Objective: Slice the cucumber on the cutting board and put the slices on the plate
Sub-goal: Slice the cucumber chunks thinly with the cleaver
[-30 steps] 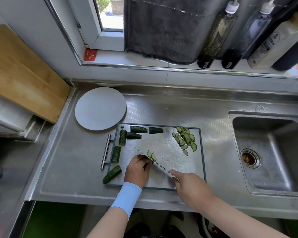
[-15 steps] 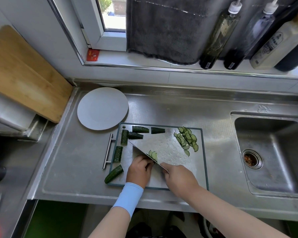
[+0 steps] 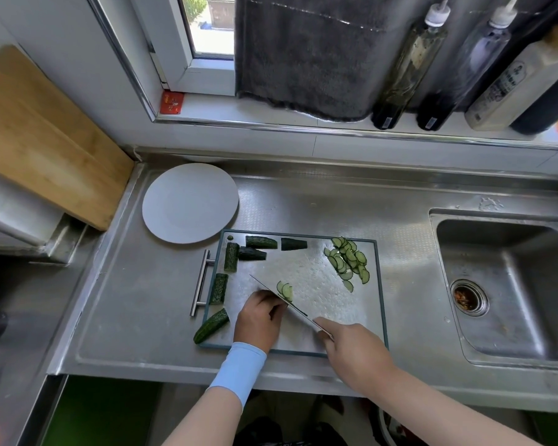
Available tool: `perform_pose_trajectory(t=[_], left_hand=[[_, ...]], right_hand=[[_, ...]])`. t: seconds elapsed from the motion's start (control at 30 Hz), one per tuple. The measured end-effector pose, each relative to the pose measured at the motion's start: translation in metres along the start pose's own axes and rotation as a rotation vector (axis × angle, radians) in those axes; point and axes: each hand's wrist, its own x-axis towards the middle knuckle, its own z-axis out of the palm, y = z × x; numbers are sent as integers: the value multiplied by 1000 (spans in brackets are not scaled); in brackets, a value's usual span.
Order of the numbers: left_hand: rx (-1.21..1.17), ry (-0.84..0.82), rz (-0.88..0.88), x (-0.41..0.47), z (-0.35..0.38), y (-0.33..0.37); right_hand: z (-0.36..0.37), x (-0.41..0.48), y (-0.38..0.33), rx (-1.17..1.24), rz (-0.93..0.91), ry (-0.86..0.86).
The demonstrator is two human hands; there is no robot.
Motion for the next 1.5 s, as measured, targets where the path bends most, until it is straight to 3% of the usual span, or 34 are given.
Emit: perform_pose_trajectory(t=[0.8,1.5], left_hand=[[-13,26,43,-5,1,-2],[-36,17,-7,-2,-6,5]], right_hand=[[8,36,-20,-1,18,-40],[-2,-2,-2,-40,-7,-12]])
